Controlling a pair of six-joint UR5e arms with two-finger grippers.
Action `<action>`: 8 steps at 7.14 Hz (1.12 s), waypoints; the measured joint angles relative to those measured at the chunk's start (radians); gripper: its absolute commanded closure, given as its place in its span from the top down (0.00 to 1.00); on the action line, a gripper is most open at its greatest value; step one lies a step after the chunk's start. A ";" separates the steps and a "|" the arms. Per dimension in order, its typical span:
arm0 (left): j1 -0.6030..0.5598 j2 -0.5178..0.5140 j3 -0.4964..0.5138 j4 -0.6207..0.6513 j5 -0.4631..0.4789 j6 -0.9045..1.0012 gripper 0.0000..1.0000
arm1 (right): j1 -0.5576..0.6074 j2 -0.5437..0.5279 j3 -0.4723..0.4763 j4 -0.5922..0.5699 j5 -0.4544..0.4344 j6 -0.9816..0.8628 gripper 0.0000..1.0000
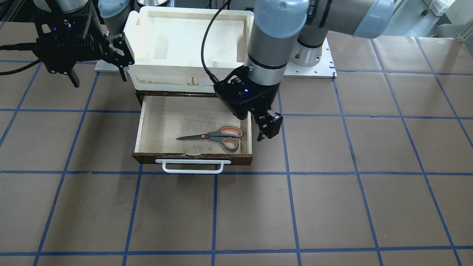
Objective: Place scissors in drawer with both arms
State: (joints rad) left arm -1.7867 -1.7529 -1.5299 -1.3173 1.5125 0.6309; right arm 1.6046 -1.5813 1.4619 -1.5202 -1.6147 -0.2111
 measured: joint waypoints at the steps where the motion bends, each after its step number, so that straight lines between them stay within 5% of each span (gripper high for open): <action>1: 0.077 0.018 0.009 -0.008 0.000 -0.056 1.00 | 0.000 0.000 0.000 0.000 -0.001 0.000 1.00; 4: 0.226 0.062 0.012 -0.036 0.011 -0.368 1.00 | 0.000 0.000 0.000 0.000 -0.002 0.004 1.00; 8: 0.307 0.127 -0.016 -0.161 0.015 -0.491 1.00 | 0.000 -0.005 0.000 0.002 0.008 0.117 1.00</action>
State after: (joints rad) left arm -1.4793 -1.6261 -1.5454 -1.4785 1.5274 0.1396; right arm 1.6048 -1.5865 1.4619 -1.5186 -1.6068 -0.0941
